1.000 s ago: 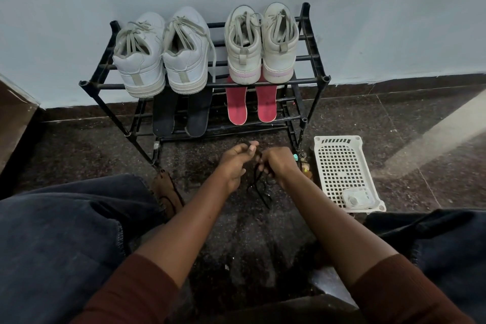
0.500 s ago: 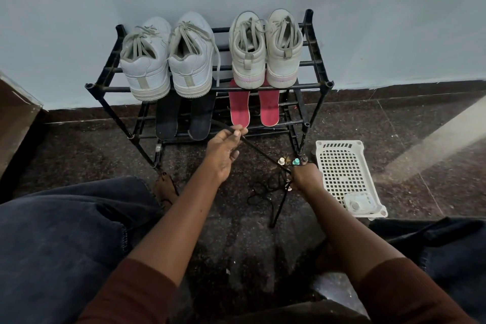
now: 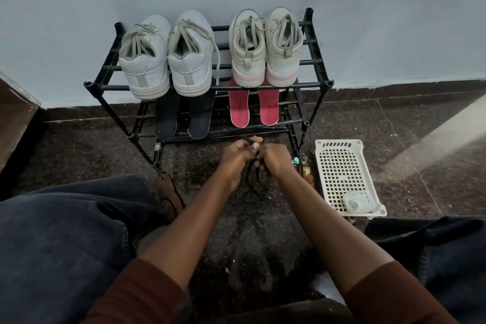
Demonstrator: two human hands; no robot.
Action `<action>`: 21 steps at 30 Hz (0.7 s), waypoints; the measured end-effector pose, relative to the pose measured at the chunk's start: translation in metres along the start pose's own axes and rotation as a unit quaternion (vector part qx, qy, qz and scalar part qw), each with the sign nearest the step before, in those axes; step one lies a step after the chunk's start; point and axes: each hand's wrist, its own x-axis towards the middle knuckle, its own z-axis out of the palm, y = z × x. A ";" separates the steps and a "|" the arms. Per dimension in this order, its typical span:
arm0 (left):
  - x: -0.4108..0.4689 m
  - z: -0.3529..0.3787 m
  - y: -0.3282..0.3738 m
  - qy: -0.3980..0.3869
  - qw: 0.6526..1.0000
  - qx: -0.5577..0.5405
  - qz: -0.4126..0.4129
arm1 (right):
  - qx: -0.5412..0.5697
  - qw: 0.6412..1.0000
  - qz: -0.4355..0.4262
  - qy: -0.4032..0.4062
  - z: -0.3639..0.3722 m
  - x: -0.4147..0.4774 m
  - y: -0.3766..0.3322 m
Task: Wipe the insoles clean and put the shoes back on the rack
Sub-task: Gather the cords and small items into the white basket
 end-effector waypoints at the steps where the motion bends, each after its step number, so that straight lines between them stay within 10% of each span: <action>1: 0.000 -0.001 0.000 0.006 1.000 0.010 -0.002 | -0.005 1.000 0.003 0.010 -0.001 0.001 0.002; 21: 0.012 -0.009 0.012 0.078 0.992 -0.080 0.052 | -0.168 0.982 0.052 0.069 -0.026 0.006 0.037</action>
